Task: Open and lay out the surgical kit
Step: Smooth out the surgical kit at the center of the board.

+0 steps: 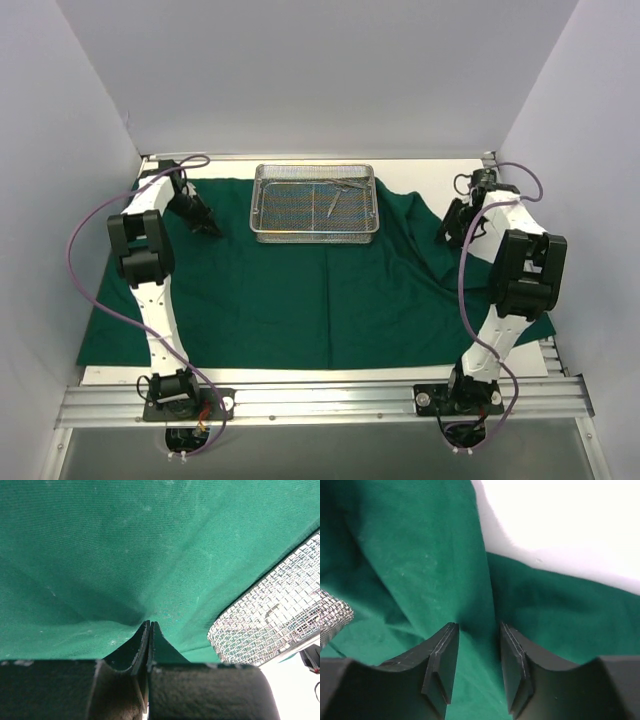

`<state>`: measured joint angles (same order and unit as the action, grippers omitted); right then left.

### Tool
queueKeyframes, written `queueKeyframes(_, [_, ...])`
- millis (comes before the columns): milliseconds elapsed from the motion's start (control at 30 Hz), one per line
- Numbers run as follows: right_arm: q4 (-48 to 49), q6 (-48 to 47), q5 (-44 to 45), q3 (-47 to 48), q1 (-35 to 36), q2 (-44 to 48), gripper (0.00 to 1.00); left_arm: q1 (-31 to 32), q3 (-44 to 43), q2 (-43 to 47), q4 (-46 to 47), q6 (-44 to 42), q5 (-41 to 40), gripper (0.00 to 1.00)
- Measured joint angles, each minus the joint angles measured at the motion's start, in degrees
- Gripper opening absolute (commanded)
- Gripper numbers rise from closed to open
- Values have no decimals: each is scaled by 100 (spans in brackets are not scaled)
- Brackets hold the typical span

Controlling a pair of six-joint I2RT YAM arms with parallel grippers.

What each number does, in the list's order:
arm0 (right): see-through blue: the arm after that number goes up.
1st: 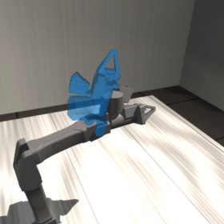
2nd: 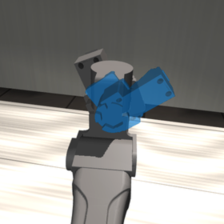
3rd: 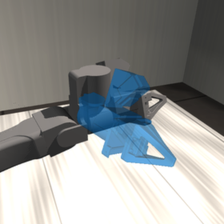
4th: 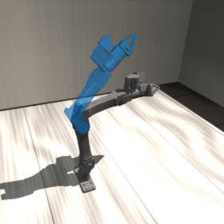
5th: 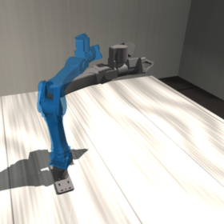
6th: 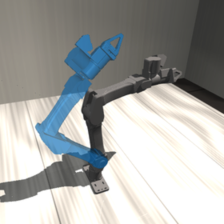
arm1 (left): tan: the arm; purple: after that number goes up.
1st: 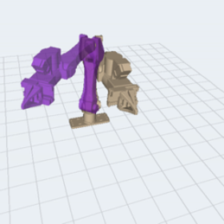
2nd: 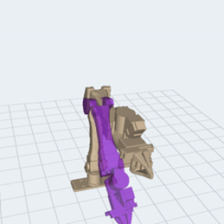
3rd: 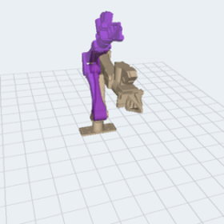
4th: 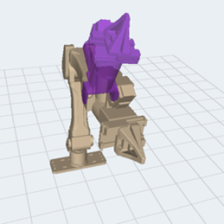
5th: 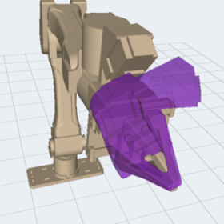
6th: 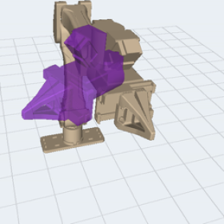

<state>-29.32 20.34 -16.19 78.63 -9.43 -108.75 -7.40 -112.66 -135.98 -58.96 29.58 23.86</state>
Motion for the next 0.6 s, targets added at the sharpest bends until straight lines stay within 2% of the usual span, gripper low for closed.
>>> queueKeyframes(67, [-72, -39, 103, 68, 0, 103, 22, 0, 0, 0, 2, 2, 9, 2])
queueKeyframes(100, [-118, -44, 162, 155, 0, 114, 9, 0, 0, 0, 0, 2, 15, 2])
queueKeyframes(167, [-164, -68, 256, 348, 2, 114, 0, 0, 0, 0, 0, 4, 22, 2])
queueKeyframes(333, [-264, 35, 909, 933, 59, 11, 0, 2, 0, 0, 2, 2, 20, 2])
queueKeyframes(467, [-79, 149, 2343, 2072, 170, -708, 0, 17, 2, 0, 11, 0, 17, 2])
queueKeyframes(600, [289, -48, 3757, 3438, 199, -1834, 0, 46, 20, 0, 28, -7, 17, 2])
